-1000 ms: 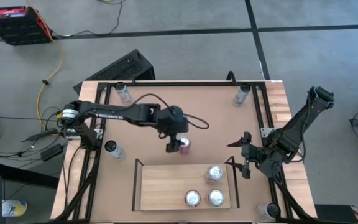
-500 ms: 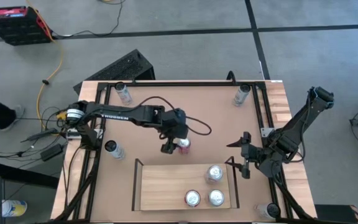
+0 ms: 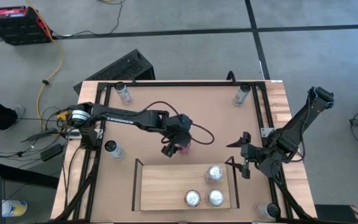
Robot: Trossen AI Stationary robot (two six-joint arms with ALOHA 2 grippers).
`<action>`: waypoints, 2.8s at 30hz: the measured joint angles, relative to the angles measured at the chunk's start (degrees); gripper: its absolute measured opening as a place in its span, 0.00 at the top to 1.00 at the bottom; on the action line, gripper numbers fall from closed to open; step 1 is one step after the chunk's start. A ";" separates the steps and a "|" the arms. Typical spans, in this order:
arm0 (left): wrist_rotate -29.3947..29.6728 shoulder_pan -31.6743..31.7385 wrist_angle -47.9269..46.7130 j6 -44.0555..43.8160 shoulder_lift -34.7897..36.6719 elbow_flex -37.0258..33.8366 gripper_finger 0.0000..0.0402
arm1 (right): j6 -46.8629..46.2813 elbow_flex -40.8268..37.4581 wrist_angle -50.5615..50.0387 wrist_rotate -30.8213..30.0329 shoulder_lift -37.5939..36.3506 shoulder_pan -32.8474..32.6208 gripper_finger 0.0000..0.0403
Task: Place canned beverage on shelf
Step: Put the red soda can aligned with the other red soda can on the shelf
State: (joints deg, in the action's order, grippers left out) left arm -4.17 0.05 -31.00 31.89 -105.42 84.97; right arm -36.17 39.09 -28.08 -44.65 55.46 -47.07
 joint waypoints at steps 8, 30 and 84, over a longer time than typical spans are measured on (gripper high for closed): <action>0.11 0.00 0.69 -0.14 -2.46 0.02 0.23 | -0.01 0.04 0.04 1.06 0.00 -0.04 0.08; 6.04 0.37 -2.97 -29.67 -2.68 3.25 0.34 | 0.49 0.04 -0.09 1.04 0.02 -0.02 0.08; 18.26 4.83 2.54 -46.45 -2.46 1.83 0.11 | 3.70 0.02 -0.17 0.99 0.03 -0.02 0.08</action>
State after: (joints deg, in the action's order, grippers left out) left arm 14.09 4.89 -28.46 -14.56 -107.87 86.80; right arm -32.47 39.11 -28.25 -43.66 55.49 -47.09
